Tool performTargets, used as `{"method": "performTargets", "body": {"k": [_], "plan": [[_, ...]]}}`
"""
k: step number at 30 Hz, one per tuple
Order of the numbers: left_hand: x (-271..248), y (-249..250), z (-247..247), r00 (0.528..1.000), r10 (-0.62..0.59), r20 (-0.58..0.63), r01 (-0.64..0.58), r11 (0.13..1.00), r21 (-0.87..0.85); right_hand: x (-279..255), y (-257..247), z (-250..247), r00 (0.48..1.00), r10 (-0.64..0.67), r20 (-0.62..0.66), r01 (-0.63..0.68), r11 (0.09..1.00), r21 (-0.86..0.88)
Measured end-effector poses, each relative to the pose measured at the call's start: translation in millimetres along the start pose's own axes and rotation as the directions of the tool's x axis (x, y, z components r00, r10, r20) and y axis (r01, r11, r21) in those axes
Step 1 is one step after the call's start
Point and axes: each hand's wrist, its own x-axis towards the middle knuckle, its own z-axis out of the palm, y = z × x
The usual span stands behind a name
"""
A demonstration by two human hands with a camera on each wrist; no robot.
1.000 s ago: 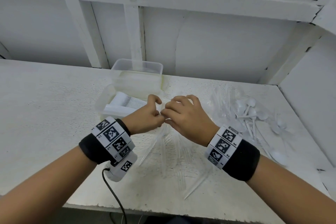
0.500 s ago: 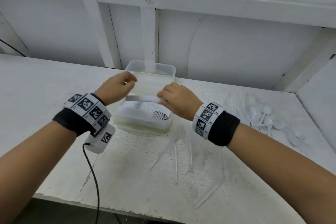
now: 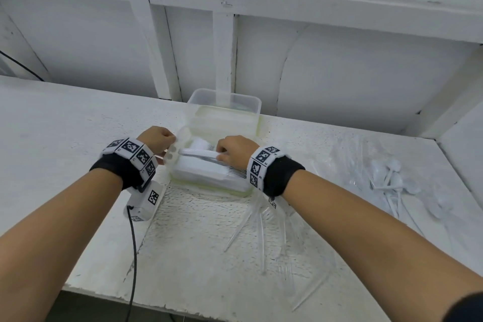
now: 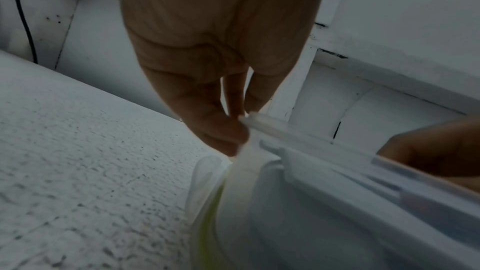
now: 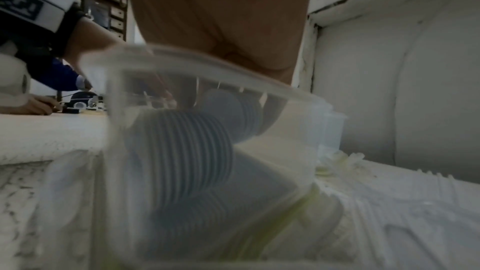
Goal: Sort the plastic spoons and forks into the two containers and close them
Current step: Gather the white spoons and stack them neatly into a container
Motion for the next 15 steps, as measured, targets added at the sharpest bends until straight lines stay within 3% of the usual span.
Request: {"method": "performTargets", "body": {"k": [6,15], "plan": [[-1.5,-0.8,-1.1,1.000,0.013,0.003,-0.013,1.000,-0.010,-2.0,3.2,6.9,0.999,0.038,-0.003,-0.037,0.988,0.147],[2.4,-2.2,-1.0,1.000,0.023,0.002,-0.023,1.000,-0.009,-0.4,1.1,0.8,0.993,0.106,0.058,-0.113,0.986,0.121]]}}
